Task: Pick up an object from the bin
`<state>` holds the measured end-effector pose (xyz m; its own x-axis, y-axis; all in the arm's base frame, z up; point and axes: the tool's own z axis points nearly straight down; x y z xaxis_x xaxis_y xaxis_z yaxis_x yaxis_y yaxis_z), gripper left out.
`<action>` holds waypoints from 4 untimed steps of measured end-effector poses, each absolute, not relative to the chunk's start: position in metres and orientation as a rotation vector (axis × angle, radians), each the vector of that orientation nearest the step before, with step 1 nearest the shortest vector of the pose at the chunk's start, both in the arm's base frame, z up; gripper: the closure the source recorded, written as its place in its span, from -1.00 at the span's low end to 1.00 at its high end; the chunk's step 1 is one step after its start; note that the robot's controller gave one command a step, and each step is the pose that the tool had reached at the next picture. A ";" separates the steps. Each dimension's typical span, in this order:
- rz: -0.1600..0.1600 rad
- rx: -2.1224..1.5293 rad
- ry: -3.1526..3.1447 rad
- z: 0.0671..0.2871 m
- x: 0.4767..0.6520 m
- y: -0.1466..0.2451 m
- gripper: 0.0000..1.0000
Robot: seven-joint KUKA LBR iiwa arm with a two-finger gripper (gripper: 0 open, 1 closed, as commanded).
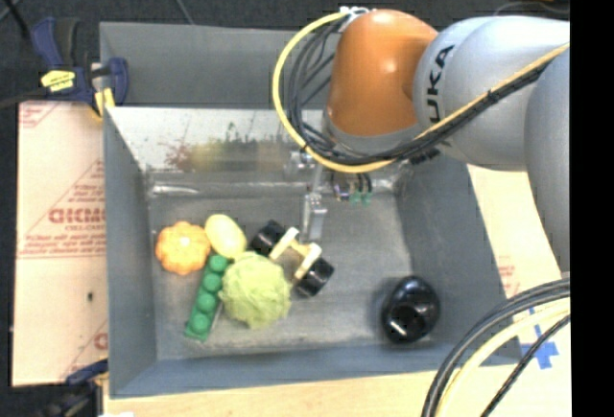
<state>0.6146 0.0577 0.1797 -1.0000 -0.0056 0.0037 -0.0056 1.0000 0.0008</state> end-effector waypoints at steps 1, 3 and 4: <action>-0.002 0.008 -3.145 0.184 0.616 0.058 -1.00; 0.000 0.267 -3.139 0.088 0.562 0.063 -1.00; 0.001 0.460 -3.142 0.038 0.539 0.068 1.00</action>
Offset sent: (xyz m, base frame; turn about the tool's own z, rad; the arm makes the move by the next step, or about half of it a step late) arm -0.0414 0.0124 -0.1097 -0.2113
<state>0.5387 0.0676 0.0377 -0.9575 -0.2865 -0.0339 -0.2865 0.9581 -0.0055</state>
